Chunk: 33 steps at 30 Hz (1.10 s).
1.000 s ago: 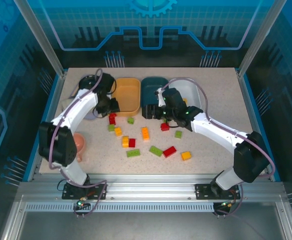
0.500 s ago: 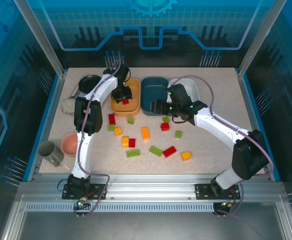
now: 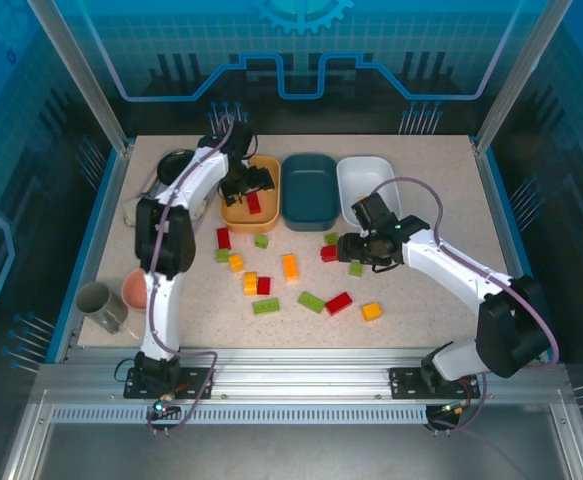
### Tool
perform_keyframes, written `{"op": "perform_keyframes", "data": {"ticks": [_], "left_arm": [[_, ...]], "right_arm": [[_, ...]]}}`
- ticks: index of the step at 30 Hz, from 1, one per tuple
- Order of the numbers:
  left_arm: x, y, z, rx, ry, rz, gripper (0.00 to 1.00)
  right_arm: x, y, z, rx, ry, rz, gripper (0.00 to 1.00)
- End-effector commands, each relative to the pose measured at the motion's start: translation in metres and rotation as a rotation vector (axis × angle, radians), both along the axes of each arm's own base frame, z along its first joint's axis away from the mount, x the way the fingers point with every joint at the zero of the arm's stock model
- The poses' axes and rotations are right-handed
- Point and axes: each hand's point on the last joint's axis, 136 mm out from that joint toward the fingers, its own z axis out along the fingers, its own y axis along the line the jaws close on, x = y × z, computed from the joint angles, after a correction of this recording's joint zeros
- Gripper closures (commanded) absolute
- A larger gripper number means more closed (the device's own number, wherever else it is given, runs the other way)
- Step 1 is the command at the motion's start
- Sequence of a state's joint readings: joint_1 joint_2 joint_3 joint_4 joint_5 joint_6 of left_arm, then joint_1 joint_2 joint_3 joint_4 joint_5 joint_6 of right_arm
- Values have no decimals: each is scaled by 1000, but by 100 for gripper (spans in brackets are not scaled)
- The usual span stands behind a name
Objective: Sort the legos into containers by color
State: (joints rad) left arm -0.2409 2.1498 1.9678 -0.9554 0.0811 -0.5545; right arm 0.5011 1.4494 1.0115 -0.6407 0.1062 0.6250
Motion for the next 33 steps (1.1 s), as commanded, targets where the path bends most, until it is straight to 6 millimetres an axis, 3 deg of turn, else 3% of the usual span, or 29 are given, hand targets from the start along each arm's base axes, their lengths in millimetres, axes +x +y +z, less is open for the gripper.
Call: {"op": "perform_keyframes", "data": {"ticks": [1, 7, 12, 17, 23, 27, 33], "left_arm": [[-24, -26, 78, -175, -180, 6, 8], [-101, -53, 105, -349, -263, -40, 4], [-153, -62, 102, -397, -263, -47, 4], [-179, -60, 95, -398, -252, -37, 5], [-195, -50, 93, -376, -268, -31, 5], [-199, -40, 100, -357, -296, -5, 5], [-184, -30, 120, -311, -333, 52, 4]], "right_arm": [[-4, -7, -23, -52, 69, 1, 33], [0, -16, -56, -123, 166, -59, 40], [1, -18, -71, -143, 199, -77, 43], [7, -17, -82, -155, 204, -76, 50], [12, -14, -87, -162, 193, -57, 63], [13, -12, -66, -201, 131, -13, 69], [31, 30, 11, -155, -49, 105, 69]]}}
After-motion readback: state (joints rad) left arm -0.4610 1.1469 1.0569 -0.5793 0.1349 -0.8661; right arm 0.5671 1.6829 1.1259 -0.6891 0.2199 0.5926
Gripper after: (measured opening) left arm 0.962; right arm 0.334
